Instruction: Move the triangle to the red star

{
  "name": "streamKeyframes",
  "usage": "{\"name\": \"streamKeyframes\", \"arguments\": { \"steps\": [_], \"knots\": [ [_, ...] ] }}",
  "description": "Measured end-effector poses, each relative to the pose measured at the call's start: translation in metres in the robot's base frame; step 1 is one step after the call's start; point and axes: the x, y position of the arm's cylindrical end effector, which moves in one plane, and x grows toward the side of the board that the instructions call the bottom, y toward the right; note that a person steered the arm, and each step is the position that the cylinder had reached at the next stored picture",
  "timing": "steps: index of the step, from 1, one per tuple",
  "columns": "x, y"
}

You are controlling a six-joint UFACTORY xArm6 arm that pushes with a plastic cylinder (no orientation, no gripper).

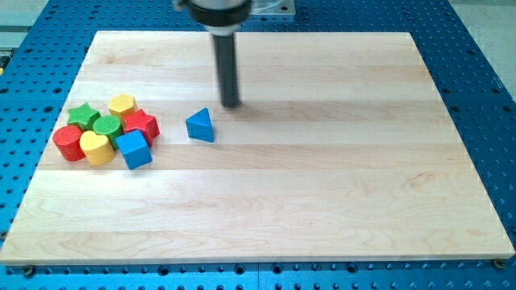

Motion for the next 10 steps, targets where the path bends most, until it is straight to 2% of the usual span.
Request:
{"name": "streamKeyframes", "arguments": {
  "steps": [1, 2, 5, 6, 7, 8, 10],
  "knots": [
    [0.081, -0.009],
    [0.080, -0.064],
    [0.028, -0.085],
    [0.033, -0.054],
    [0.008, -0.021],
    [-0.004, -0.022],
    [-0.004, -0.079]
  ]
}}
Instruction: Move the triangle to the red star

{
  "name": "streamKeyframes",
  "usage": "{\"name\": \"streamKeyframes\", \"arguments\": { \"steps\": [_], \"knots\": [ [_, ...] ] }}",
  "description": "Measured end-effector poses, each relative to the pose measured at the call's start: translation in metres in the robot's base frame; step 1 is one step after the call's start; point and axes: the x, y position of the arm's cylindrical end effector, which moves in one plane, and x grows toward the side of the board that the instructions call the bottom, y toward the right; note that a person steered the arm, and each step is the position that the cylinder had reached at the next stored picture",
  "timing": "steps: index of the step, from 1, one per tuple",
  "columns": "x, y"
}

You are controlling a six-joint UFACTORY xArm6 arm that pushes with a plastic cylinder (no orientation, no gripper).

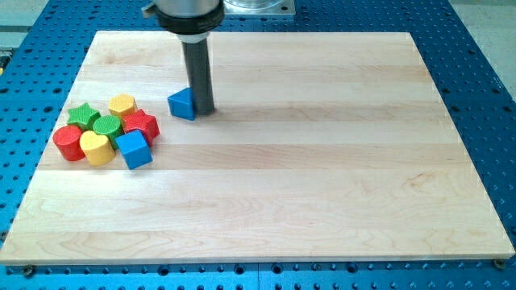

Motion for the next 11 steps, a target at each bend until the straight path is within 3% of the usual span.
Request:
{"name": "streamKeyframes", "arguments": {
  "steps": [2, 4, 8, 11],
  "knots": [
    [-0.014, -0.020],
    [0.009, -0.058],
    [0.014, -0.073],
    [-0.017, -0.134]
  ]
}}
